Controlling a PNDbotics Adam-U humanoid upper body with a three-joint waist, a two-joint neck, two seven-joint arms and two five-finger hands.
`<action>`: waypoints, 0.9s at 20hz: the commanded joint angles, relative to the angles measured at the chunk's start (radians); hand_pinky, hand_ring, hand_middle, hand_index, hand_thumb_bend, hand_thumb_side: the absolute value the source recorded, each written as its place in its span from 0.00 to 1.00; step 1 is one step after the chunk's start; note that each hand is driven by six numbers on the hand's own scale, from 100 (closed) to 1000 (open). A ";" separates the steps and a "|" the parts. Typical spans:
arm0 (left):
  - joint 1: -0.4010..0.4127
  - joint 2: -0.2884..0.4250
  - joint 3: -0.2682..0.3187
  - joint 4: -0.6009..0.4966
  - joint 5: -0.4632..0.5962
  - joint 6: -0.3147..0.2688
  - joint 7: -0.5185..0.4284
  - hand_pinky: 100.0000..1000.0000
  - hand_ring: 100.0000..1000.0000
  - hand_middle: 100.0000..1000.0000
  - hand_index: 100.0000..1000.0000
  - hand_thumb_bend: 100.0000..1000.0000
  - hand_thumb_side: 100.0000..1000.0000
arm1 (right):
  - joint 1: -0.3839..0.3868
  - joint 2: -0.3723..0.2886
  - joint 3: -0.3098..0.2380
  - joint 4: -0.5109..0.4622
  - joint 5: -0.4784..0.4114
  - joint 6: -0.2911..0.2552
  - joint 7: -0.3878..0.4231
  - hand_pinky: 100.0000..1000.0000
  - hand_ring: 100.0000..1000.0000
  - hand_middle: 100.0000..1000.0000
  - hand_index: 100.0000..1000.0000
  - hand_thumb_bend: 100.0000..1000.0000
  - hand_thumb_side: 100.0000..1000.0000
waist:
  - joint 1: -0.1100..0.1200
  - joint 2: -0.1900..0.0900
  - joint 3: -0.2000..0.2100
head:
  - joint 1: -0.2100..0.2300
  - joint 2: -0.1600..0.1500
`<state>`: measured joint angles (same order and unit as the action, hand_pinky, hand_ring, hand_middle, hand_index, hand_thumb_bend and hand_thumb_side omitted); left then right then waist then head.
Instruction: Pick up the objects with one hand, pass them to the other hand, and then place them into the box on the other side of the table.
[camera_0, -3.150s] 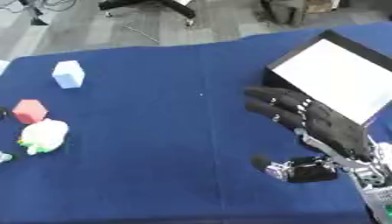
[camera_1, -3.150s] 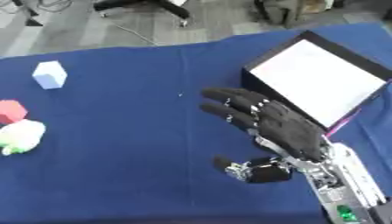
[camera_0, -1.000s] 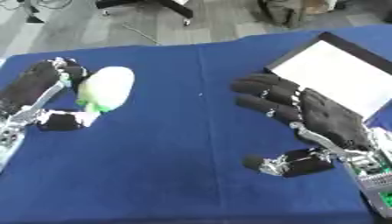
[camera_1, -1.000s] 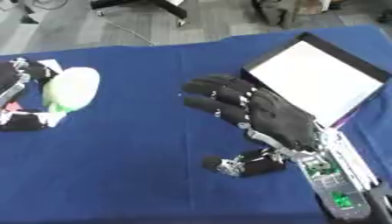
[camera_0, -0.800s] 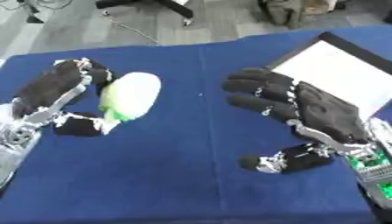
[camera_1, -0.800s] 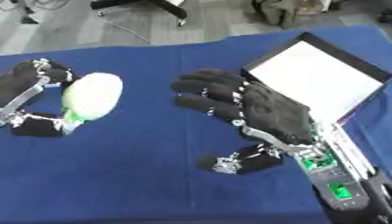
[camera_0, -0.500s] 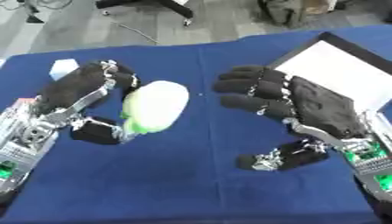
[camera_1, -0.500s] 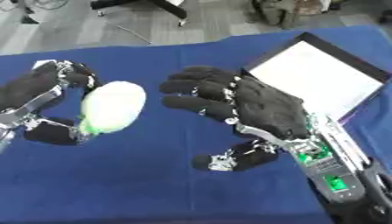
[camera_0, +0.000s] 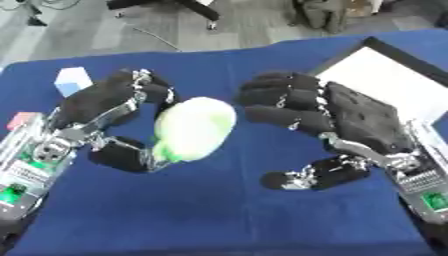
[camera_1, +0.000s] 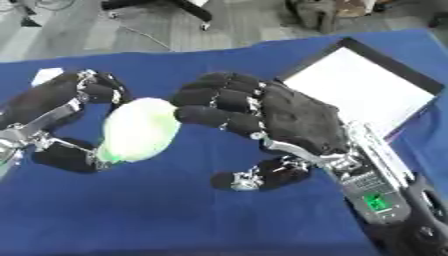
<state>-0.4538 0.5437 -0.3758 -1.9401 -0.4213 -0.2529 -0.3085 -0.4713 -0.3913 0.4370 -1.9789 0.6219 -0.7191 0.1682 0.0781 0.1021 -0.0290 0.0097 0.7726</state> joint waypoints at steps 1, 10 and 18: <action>-0.026 -0.001 -0.002 -0.020 0.025 0.001 -0.018 0.66 0.32 0.22 0.32 0.00 0.17 | -0.022 -0.001 0.003 -0.021 -0.025 -0.004 0.008 0.90 0.91 0.91 0.98 0.44 0.00 | -0.005 -0.011 0.002 | -0.001 -0.003; -0.059 -0.026 -0.021 -0.028 0.070 0.002 -0.050 0.66 0.32 0.22 0.32 0.00 0.17 | -0.046 0.010 0.015 -0.021 -0.053 -0.011 0.020 0.89 0.89 0.88 0.96 0.43 0.00 | -0.004 -0.010 0.005 | -0.006 -0.003; -0.079 -0.038 -0.040 -0.052 0.131 0.007 -0.090 0.67 0.32 0.23 0.32 0.00 0.17 | -0.060 0.013 0.019 -0.021 -0.045 -0.020 0.002 0.88 0.87 0.87 0.95 0.39 0.00 | -0.007 -0.008 0.009 | -0.011 -0.003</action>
<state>-0.5144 0.5005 -0.4203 -1.9702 -0.3040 -0.2459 -0.3906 -0.5116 -0.3807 0.4578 -1.9790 0.5763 -0.7384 0.1757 0.0740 0.1034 -0.0214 0.0002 0.7726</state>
